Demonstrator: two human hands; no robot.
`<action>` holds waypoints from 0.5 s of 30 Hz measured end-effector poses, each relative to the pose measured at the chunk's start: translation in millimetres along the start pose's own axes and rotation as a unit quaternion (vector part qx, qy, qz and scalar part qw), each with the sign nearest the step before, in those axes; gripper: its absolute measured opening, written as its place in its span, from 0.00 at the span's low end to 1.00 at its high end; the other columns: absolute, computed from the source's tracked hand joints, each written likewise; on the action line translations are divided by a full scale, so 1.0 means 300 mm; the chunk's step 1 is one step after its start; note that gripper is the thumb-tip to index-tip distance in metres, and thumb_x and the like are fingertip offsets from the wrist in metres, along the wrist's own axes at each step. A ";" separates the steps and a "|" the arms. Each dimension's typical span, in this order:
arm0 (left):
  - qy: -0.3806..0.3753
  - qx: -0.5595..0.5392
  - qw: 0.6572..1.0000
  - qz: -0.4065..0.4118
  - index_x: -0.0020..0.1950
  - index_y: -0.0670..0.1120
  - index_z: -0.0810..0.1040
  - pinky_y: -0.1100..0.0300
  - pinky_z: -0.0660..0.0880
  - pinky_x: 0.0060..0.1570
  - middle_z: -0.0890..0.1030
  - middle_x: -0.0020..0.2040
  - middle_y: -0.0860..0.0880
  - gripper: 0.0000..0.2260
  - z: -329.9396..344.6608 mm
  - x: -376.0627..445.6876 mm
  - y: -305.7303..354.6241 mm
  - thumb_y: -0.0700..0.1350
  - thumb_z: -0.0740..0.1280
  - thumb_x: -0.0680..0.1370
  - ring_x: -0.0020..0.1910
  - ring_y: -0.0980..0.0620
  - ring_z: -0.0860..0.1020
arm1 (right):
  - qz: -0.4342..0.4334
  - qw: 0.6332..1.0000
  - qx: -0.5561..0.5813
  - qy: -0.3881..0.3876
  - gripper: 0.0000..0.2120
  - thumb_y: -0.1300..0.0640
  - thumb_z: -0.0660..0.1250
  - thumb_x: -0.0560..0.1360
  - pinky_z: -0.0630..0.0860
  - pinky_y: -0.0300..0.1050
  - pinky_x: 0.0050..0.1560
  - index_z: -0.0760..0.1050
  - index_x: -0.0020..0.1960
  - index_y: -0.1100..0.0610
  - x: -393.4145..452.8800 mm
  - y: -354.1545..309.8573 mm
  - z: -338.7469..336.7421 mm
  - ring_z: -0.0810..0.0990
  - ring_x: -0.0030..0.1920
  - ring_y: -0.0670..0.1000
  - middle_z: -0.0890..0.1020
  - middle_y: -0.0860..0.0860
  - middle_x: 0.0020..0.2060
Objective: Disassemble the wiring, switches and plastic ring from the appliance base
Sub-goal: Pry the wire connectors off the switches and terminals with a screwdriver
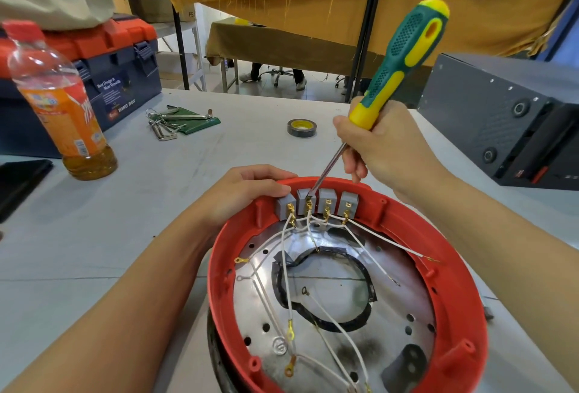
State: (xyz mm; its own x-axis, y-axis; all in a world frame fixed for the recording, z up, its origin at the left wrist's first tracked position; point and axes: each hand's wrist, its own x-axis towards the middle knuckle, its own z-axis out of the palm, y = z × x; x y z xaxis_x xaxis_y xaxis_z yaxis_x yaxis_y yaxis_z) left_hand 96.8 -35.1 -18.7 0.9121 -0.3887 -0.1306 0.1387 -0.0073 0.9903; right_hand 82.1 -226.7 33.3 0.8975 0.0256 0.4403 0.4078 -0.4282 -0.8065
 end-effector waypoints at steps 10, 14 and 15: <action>-0.009 0.001 1.000 0.001 0.51 0.43 0.83 0.63 0.77 0.33 0.84 0.42 0.43 0.09 -0.005 0.001 -0.001 0.36 0.68 0.73 0.34 0.51 0.82 | 0.174 0.980 0.098 0.013 0.12 0.64 0.60 0.76 0.67 0.36 0.19 0.65 0.34 0.58 0.084 0.066 0.014 0.62 0.16 0.46 0.67 0.49 0.15; -0.013 0.006 1.000 0.004 0.51 0.44 0.83 0.64 0.77 0.33 0.84 0.42 0.44 0.09 -0.007 0.003 -0.003 0.36 0.67 0.73 0.35 0.52 0.82 | 0.230 0.961 0.151 0.014 0.12 0.64 0.59 0.76 0.67 0.35 0.21 0.65 0.35 0.57 0.086 0.103 0.013 0.59 0.16 0.46 0.66 0.48 0.15; -0.013 0.008 1.000 0.006 0.50 0.44 0.83 0.64 0.77 0.33 0.84 0.41 0.45 0.09 -0.007 0.004 -0.003 0.36 0.67 0.73 0.35 0.52 0.82 | 0.243 0.956 0.162 0.013 0.11 0.64 0.59 0.76 0.67 0.35 0.21 0.65 0.36 0.57 0.085 0.111 0.014 0.59 0.16 0.45 0.66 0.48 0.15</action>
State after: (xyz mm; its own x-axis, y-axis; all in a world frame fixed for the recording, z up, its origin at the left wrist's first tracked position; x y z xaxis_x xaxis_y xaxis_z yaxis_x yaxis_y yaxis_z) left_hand 98.5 -33.7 -20.0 0.9031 -0.4131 -0.1171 0.1207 -0.0173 0.9925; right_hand 119.1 -236.6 16.1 0.9915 -0.1298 -0.0117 -0.0225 -0.0822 -0.9964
